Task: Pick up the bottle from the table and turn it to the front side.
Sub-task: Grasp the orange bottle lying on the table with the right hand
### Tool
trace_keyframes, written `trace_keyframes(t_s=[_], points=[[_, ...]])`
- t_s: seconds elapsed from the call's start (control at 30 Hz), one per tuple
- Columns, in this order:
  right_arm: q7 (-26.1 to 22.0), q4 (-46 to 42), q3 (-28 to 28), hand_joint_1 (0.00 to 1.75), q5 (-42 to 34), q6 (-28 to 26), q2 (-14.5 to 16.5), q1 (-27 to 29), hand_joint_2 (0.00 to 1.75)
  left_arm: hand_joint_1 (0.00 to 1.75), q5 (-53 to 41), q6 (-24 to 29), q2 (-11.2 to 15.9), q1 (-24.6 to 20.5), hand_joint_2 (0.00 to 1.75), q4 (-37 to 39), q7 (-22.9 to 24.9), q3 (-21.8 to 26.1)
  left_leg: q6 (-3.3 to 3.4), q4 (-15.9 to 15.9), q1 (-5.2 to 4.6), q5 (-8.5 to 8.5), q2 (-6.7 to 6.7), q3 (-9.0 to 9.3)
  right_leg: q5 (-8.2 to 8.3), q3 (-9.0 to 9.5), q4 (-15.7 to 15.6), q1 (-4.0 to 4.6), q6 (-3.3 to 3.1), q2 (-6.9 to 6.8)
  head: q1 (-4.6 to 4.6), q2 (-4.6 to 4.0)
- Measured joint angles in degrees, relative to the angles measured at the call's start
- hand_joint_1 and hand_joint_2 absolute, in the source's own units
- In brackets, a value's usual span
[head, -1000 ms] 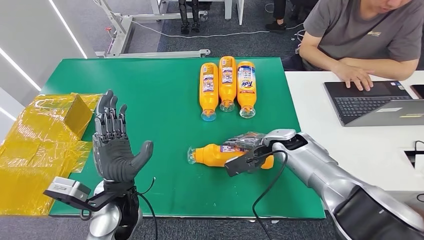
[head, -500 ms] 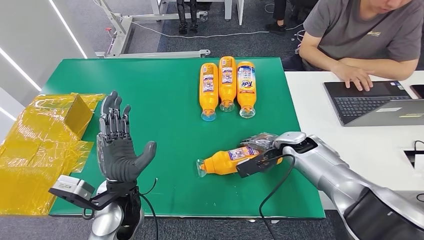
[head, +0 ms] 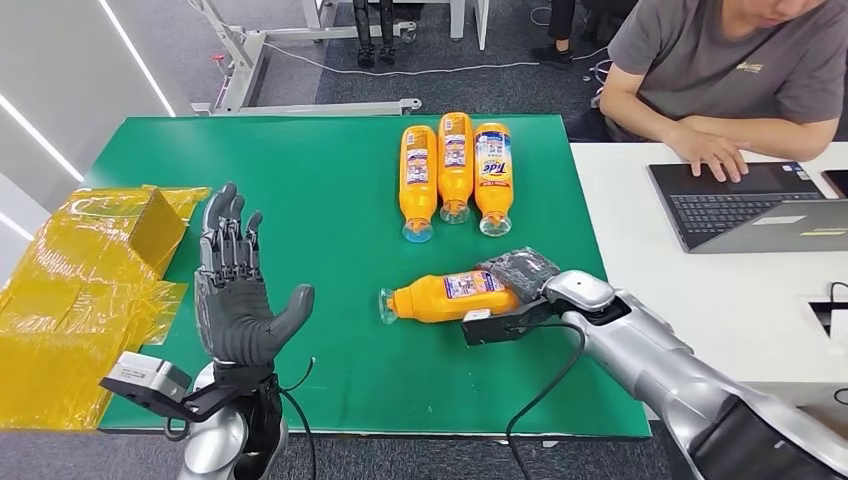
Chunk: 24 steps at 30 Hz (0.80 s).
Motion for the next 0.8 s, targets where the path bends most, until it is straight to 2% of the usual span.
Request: trace_keyframes(t_s=[0.1,0.3,0.43,0.53,0.63,0.8], points=[[0.4,-2.3,-3.3,1.75,-1.8,-7.5,0.8,2.5,1.75,0.00,0.0,1.4,0.0,0.2,1.75,0.0,0.0,0.0,0.00,0.0,0.01,0.00,0.00,0.00,0.00,-0.01,0.0,0.00,0.00,0.01,0.00,0.00],[-0.1,-8.3,-11.8,1.75,-2.7,-26.5,3.2,9.0,1.75,0.00,0.6,3.2,0.0,0.4,1.75,0.0,0.0,0.0,0.00,0.0,0.01,0.00,-0.03,0.00,-0.01,-0.01,0.0,0.01,-0.01,-0.04,-0.01,0.00],[-4.2,-11.7,-17.6,1.75,0.4,-35.6,5.0,13.6,1.75,0.00,1.1,3.5,-0.3,0.1,1.75,0.2,0.0,-0.1,0.00,0.0,0.01,0.00,-0.03,0.00,-0.01,0.00,0.0,0.01,0.00,-0.04,0.00,0.00],[-11.5,-14.3,-24.3,1.75,1.4,-37.1,7.8,18.3,1.75,0.00,1.6,2.9,-0.7,-0.2,1.75,0.6,0.0,-0.2,0.00,0.0,0.00,0.00,-0.03,-0.01,-0.01,-0.01,0.0,0.01,0.00,-0.04,-0.01,0.00],[-18.0,-15.5,-30.6,1.75,1.4,-37.2,11.1,21.9,1.75,0.00,3.6,-1.0,-1.0,-0.2,1.75,1.2,0.0,-0.3,0.00,0.0,0.01,0.00,-0.03,-0.01,-0.02,-0.01,0.0,0.01,-0.01,-0.04,-0.01,0.00],[-21.8,-15.8,-36.9,1.75,-0.3,-37.3,15.0,24.8,1.75,0.00,6.3,-8.8,-1.5,-0.3,1.75,2.5,0.0,-0.3,0.00,-0.1,0.00,0.00,-0.01,0.00,-0.01,-0.01,0.0,0.01,-0.01,-0.02,-0.01,0.00]])
